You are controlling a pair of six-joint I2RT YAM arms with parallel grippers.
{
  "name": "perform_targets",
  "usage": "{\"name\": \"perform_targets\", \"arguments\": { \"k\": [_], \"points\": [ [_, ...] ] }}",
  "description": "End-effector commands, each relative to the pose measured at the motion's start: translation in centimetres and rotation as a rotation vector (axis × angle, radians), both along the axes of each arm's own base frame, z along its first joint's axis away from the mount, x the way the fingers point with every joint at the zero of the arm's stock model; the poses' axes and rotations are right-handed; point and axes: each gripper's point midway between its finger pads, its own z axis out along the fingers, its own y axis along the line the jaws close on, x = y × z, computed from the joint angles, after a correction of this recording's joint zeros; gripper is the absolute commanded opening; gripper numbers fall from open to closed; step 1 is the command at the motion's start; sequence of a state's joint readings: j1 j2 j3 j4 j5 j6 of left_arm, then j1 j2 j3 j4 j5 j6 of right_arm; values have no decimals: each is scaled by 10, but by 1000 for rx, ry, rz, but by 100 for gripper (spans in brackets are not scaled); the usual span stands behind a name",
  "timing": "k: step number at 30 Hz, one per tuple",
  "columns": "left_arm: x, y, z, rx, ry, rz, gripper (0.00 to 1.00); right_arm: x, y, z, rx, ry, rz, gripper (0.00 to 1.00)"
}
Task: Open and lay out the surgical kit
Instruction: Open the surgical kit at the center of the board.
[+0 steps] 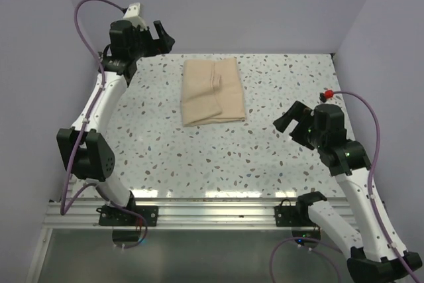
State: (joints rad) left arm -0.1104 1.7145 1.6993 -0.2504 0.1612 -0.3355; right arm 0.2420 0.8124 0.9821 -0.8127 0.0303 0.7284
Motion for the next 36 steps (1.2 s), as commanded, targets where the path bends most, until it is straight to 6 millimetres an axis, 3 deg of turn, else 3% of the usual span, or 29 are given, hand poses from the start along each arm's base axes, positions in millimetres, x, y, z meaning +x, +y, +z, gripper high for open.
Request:
{"name": "perform_targets", "arguments": {
  "k": [1,3,4,6,7,8,9,10,11,12,13,14,15,16,18,26,31,34,36],
  "points": [
    [-31,-42,-20,-195,52,-194,100,-9,0,5,0,-47,29,98],
    [-50,-70,-55,-312,80,-395,100,-6,0,1,-7,-49,28,98],
    [-44,-73,-52,-338,39,-383,100,-4,-1,1,-14,-48,28,99],
    [-35,-81,-69,-328,68,-313,100,-1,-1,2,-27,-31,27,98],
    [-22,-72,-82,-271,90,-196,100,1,-3,5,-46,-13,22,98],
    [-12,-75,-107,-184,123,-169,100,3,-3,6,-54,-7,30,99],
    [2,-93,-86,-139,92,-162,100,4,-2,8,-60,-6,37,98],
    [3,-81,-120,-44,239,-45,100,7,-3,10,-72,4,41,98],
    [25,-105,-125,26,248,-67,100,9,-5,12,-97,-1,47,98],
    [30,-112,-137,75,288,-58,100,11,-7,12,-108,0,43,98],
    [26,-111,-160,159,375,-25,100,14,-8,14,-120,-6,37,98],
    [31,-119,-196,231,429,-38,100,18,-10,12,-130,0,31,98],
    [36,-142,-181,246,387,-61,100,20,-10,10,-133,4,27,98],
    [36,-145,-194,277,403,-51,100,25,-9,8,-130,11,21,98],
    [32,-155,-201,272,408,-45,97,29,-7,5,-125,26,15,98],
    [15,-158,-271,450,498,7,91,37,-6,-22,-101,99,-32,98],
    [18,-158,-284,459,514,47,90,35,-5,-24,-99,110,-30,97],
    [19,-162,-294,478,518,51,82,38,-5,-24,-124,97,-4,98],
    [22,-170,-290,473,503,39,55,40,-4,-26,-136,107,17,97]
  ]
}}
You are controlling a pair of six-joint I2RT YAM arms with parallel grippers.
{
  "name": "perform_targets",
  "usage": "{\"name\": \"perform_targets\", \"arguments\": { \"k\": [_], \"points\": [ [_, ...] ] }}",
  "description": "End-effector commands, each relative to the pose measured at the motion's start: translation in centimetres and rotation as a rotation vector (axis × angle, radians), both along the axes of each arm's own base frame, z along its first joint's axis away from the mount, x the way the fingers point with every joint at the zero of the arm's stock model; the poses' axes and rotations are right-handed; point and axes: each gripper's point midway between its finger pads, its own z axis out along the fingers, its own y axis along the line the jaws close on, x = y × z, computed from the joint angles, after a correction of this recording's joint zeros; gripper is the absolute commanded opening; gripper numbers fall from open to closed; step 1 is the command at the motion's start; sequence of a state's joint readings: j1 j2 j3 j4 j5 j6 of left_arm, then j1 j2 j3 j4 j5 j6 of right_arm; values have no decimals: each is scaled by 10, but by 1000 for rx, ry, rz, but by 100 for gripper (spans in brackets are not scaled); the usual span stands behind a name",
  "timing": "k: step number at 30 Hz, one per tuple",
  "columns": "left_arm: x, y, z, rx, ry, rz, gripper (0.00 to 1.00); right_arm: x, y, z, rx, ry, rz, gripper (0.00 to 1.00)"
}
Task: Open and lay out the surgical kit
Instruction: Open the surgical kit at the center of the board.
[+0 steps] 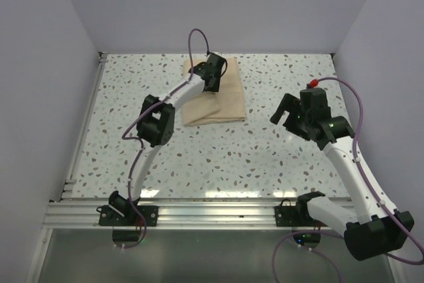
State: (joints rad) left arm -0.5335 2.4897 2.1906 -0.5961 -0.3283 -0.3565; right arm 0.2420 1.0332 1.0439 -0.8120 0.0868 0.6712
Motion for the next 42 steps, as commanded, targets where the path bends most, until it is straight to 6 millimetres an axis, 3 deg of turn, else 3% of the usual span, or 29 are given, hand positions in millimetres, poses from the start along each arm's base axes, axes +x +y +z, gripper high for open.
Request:
{"name": "perform_targets", "arguments": {
  "k": [1,2,5,6,8,9,10,12,13,14,15,16,17,18,19,20,21,23,24,25,27,29,31,32,33,34,35,36,42],
  "points": [
    [3,-2,-5,35,3,9,45,12,2,6,-29,-16,42,97],
    [4,-4,1,27,-7,10,22,13,6,7,-24,-7,62,98],
    [5,-5,25,16,-52,26,7,20,8,9,-34,-3,88,97],
    [4,-3,31,15,-63,28,6,23,10,12,-33,-12,95,97],
    [5,5,63,16,-113,33,4,32,12,15,-38,-25,107,97],
    [3,13,65,28,-112,39,4,36,14,16,-34,-29,117,97],
    [2,20,91,7,-145,49,4,44,17,26,-32,-58,132,97],
    [1,52,89,-11,-127,94,5,58,24,20,-38,-30,153,97],
    [-2,61,108,-70,-143,109,6,68,27,32,-32,-53,155,97],
    [-5,95,92,-70,-99,166,11,74,31,33,-31,-50,159,97],
    [-6,107,92,-108,-91,181,19,86,39,35,-29,-53,174,97],
    [-4,138,103,-136,-108,234,52,95,46,36,-28,-63,181,97],
    [-16,155,82,-124,-59,256,72,102,51,37,-30,-71,186,98],
    [-18,168,79,-127,-57,276,93,109,63,27,-39,-49,211,98],
    [-22,180,75,-125,-42,292,99,118,71,35,-34,-76,217,98],
    [-28,201,62,-116,-5,331,100,124,78,33,-37,-74,227,98],
    [-34,211,54,-111,32,347,100,130,92,37,-33,-81,254,98],
    [-43,230,37,-96,96,385,100,140,107,11,-41,-10,278,98],
    [-50,237,30,-78,127,399,100,144,123,16,-35,-21,304,98],
    [-53,241,30,-68,134,409,100,148,133,-7,-48,38,327,98],
    [-60,250,34,-60,123,424,100,151,160,-7,-59,36,386,98],
    [-71,255,34,-53,124,437,100,152,178,-36,-92,106,429,98],
    [-71,257,46,-62,84,434,100,153,202,-36,-124,101,483,98],
    [-76,258,45,-58,91,435,100,155,210,-59,-144,146,499,98],
    [-79,260,48,-55,92,437,100,159,224,-49,-143,117,521,98],
    [-83,261,44,-46,106,437,100,157,227,-56,-158,144,530,98],
    [-86,262,44,-41,111,440,100,158,232,-76,-177,183,540,98],
    [-90,263,43,-36,120,443,100,162,240,-69,-174,164,549,98],
    [-109,260,42,-63,117,436,100,152,249,-105,-239,242,594,95]
  ]
}}
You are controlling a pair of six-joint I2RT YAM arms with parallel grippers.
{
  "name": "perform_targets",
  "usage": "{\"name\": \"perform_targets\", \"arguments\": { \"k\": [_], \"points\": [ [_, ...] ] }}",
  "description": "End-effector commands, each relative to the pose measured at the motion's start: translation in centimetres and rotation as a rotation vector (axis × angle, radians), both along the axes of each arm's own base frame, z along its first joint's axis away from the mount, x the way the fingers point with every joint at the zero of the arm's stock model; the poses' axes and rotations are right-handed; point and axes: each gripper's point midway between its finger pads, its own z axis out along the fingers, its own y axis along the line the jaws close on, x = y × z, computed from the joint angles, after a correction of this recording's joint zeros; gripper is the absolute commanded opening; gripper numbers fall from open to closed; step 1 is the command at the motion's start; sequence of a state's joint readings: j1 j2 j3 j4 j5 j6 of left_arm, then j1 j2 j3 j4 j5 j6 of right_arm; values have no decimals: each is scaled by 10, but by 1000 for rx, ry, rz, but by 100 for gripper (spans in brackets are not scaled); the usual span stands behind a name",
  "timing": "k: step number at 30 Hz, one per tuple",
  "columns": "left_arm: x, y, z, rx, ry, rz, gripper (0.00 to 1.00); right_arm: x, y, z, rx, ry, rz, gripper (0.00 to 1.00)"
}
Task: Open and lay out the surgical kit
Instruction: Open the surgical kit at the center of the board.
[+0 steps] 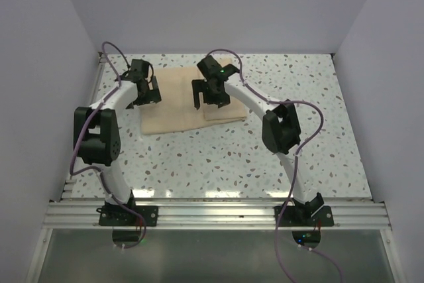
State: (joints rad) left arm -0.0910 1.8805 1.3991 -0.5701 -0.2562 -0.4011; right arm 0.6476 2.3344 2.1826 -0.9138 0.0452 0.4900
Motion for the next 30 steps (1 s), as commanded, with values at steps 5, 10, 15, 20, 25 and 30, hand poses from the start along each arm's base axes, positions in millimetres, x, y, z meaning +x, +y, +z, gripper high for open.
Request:
{"name": "perform_targets", "arguments": {
  "k": [5,10,15,20,25,30],
  "points": [
    [-8,0,7,-24,-29,0,100,-21,-11,-26,-122,67,52,82],
    [-8,-2,5,-29,-25,-8,100,-25,-9,-55,-136,97,79,54],
    [-4,-4,2,-39,-19,-14,100,-18,-7,-62,-159,96,100,26],
    [1,-7,1,-47,-18,-21,99,-9,-8,-39,-148,55,104,1],
    [2,-7,-4,-44,-10,-24,100,14,-37,11,-143,-49,23,0],
    [4,-7,-6,-40,-3,-34,100,33,-116,46,-181,-116,-155,0]
  ]
}}
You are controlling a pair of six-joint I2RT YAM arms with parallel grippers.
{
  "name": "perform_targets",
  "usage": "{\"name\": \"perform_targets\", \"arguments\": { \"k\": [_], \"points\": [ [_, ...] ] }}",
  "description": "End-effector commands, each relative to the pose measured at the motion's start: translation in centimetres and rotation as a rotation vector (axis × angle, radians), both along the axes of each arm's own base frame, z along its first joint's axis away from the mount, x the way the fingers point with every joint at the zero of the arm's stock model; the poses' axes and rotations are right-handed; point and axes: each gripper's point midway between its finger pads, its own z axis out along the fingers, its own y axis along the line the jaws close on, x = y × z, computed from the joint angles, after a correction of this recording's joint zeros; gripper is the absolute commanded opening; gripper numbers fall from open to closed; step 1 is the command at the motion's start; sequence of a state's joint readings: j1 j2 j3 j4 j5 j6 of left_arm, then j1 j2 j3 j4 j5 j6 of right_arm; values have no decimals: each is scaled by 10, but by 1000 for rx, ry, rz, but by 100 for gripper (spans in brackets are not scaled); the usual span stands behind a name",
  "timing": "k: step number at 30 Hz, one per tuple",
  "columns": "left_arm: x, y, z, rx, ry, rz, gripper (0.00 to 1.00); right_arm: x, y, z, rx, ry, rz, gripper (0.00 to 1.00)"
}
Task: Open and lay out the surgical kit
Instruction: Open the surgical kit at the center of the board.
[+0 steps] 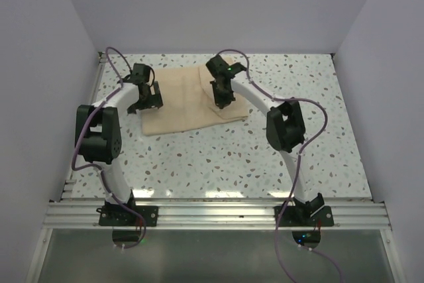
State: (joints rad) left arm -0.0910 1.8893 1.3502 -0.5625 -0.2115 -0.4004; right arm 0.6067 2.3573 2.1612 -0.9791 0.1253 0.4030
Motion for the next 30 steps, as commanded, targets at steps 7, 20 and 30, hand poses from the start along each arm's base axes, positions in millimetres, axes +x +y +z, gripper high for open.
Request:
{"name": "perform_targets", "arguments": {
  "k": [7,20,30],
  "points": [
    [20,1,21,11,-62,-25,99,0,-186,62,-202,-143,-356,0],
    [6,-9,28,36,-46,-62,100,-73,-303,-23,-447,116,-614,0],
    [-17,-10,18,59,-7,-88,100,-67,-364,-9,-371,170,-824,91]
  ]
}}
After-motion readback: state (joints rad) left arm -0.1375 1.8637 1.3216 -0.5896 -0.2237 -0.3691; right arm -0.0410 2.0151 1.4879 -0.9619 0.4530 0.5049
